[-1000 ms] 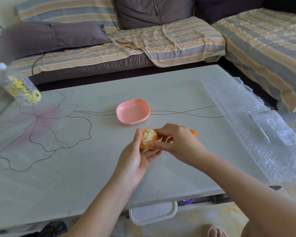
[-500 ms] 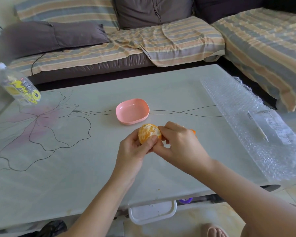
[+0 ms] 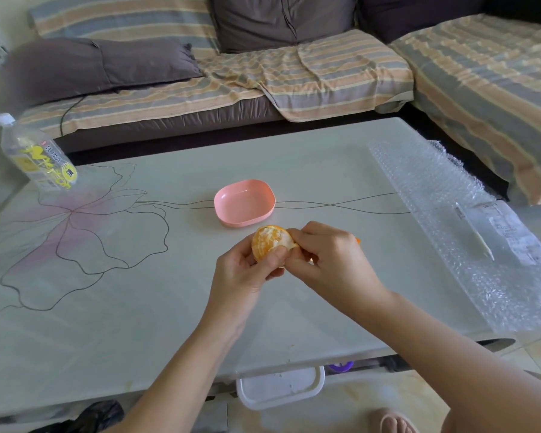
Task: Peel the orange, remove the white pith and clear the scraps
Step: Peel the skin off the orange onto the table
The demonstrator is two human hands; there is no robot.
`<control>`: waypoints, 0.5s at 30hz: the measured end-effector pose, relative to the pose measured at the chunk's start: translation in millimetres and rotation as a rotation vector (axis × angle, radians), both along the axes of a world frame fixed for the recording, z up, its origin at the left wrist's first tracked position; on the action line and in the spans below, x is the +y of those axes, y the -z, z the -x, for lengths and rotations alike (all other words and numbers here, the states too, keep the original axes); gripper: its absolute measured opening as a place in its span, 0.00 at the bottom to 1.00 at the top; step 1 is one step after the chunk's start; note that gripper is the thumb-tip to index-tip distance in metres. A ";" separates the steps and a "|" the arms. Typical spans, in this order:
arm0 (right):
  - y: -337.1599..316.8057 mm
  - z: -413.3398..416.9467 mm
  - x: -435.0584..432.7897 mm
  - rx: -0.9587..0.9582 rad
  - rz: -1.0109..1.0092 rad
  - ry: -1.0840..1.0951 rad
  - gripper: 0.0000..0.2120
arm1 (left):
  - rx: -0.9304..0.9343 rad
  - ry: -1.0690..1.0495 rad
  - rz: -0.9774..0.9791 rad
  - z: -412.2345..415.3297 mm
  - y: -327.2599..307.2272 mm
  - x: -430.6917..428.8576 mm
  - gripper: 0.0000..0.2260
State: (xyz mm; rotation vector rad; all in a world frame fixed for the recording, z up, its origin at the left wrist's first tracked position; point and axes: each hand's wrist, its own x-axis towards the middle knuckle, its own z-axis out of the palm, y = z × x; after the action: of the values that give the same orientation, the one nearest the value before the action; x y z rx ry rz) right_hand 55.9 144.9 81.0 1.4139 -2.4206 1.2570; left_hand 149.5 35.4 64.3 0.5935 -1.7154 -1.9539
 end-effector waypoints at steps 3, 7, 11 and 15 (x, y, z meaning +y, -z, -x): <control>-2.5 0.0 1.5 -0.044 -0.003 -0.060 0.08 | 0.015 0.015 -0.022 -0.2 -1.4 -0.8 0.22; -5.9 0.2 4.5 -0.072 -0.059 -0.034 0.11 | 0.015 0.030 0.032 0.1 0.3 3.6 0.22; -8.3 3.3 6.4 -0.089 -0.063 -0.019 0.10 | 0.010 0.029 0.038 0.8 -1.1 5.4 0.23; -9.9 6.8 8.3 -0.135 -0.114 -0.048 0.10 | 0.012 0.046 0.014 0.6 -0.7 3.1 0.22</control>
State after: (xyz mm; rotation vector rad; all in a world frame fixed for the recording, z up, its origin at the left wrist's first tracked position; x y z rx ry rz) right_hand 49.1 153.2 90.9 1.4691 -2.6001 1.2843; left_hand 148.9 38.5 65.0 0.5416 -1.7482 -1.9716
